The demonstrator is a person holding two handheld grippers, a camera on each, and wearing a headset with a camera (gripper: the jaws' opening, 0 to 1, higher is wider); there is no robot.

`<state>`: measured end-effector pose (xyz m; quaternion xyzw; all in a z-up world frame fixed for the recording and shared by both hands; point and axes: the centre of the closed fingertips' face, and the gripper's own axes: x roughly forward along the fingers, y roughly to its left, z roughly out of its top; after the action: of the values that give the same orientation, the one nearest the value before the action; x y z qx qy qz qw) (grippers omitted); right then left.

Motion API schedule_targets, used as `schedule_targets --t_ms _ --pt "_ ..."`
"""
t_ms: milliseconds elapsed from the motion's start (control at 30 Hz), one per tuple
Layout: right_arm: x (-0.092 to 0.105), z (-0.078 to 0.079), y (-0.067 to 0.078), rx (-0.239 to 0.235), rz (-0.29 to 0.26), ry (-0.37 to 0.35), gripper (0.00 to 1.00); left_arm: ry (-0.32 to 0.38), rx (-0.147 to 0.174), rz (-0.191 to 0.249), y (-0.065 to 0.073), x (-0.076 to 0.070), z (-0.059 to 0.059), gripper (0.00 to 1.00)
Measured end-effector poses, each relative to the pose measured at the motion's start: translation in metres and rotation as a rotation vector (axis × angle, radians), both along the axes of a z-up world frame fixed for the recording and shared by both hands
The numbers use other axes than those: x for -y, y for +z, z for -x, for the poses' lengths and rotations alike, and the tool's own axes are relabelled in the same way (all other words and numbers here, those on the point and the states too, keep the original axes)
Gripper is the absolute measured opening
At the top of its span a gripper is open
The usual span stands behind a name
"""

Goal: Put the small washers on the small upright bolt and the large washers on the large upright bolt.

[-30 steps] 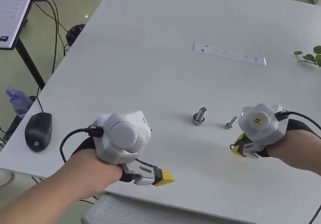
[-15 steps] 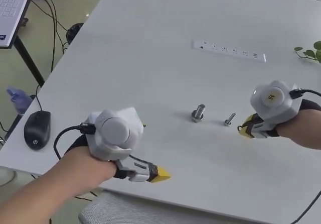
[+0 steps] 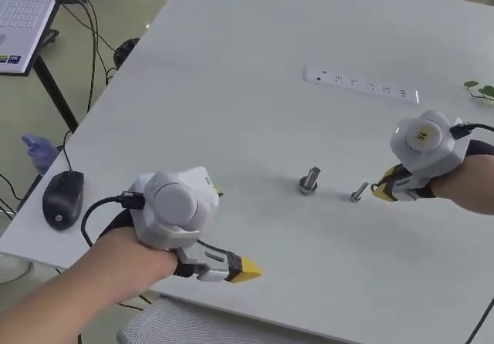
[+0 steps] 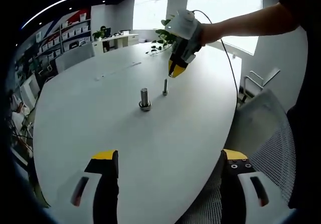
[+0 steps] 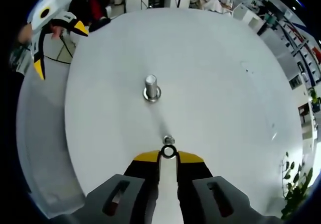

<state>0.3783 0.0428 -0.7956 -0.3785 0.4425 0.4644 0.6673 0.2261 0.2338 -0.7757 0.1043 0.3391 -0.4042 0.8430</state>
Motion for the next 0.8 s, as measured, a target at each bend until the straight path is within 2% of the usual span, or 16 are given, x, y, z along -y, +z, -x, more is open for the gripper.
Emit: schedule_targets --t_ms 300,433,500,800 --pt "-0.004 -0.008 -0.009 -0.02 0.006 0.017 0.13 0.014 -0.016 -0.005 -0.005 -0.001 0.002 0.84" --pt "-0.006 -0.007 -0.01 -0.024 0.001 0.023 0.13 0.019 -0.023 0.002 -0.002 -0.001 -0.001 0.83" --pt "-0.007 -0.008 -0.011 -0.025 0.003 0.026 0.13 0.018 -0.009 0.006 0.0 -0.001 -0.004 0.83" --pt "-0.006 -0.008 -0.016 -0.031 0.018 0.03 0.13 0.01 -0.007 0.005 0.001 0.001 -0.007 0.84"
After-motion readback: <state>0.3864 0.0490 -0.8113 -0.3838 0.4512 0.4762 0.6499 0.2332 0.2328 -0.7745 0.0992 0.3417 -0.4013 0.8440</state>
